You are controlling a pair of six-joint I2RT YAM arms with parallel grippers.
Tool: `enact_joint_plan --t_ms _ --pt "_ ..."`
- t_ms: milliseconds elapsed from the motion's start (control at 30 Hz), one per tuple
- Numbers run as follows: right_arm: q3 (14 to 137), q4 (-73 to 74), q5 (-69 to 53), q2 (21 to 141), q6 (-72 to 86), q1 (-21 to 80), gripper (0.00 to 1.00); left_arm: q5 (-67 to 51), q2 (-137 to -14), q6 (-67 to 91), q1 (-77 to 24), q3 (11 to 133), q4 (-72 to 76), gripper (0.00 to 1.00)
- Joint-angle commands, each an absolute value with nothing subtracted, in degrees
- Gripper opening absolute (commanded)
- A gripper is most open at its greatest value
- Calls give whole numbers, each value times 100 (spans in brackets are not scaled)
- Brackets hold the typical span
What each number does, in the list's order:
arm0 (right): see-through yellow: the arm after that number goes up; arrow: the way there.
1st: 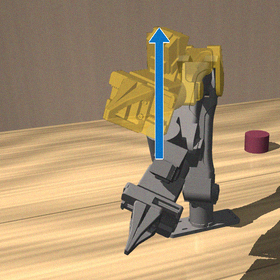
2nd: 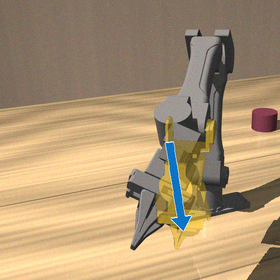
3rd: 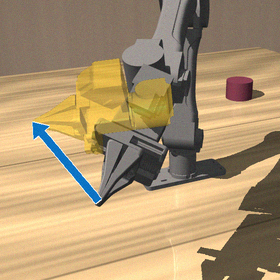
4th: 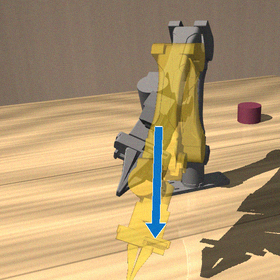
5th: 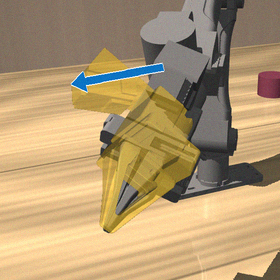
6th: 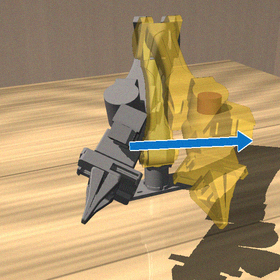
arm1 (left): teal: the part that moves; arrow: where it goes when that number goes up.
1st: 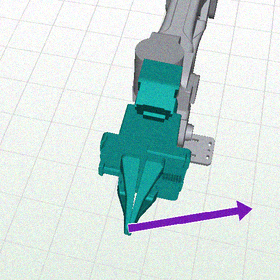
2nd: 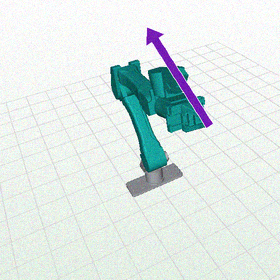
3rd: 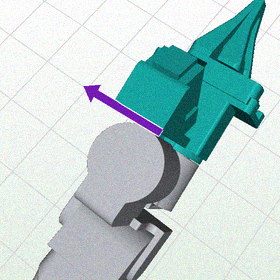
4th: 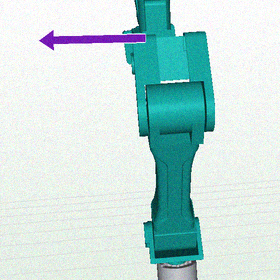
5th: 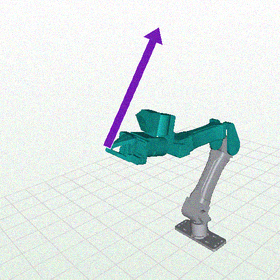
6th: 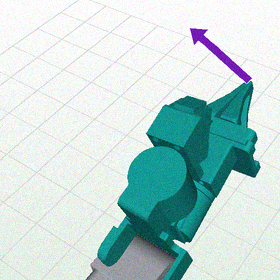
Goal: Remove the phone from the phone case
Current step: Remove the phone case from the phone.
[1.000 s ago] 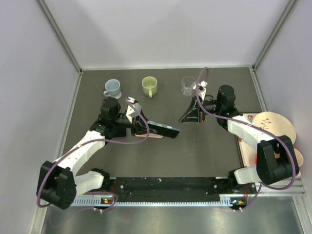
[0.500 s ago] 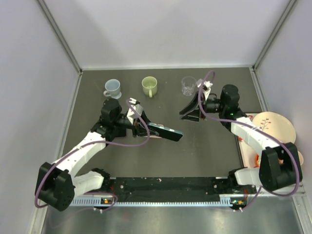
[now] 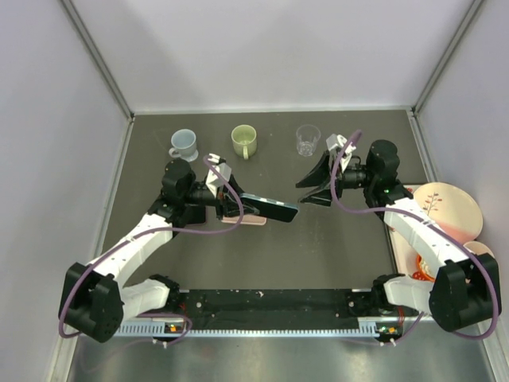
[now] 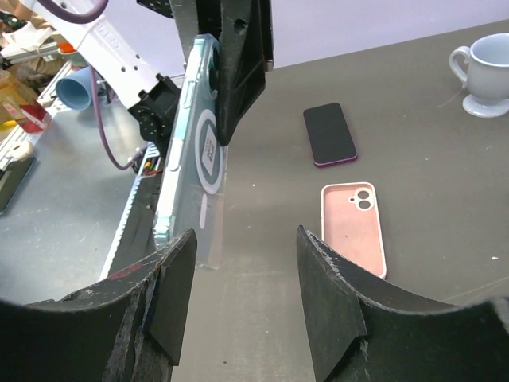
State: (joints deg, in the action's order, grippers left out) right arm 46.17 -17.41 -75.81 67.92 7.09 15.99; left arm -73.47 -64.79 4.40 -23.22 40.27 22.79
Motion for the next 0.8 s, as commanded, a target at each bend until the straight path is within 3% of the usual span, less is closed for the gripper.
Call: enact_joint_plan --t_ms 0,433,767 --pt "4720 -1951 -7893 6785 905 1564 53 -7251 -6486 501 -2259 4061 2725 0" --pt "4386 -2672 -7101 6407 1187 1564 60 -6970 -6636 606 -2206 4166 2619 0" --pt "4456 -1548 -7419 6442 -236 1643 60 -6811 -6636 949 -2083 4096 2988 0"
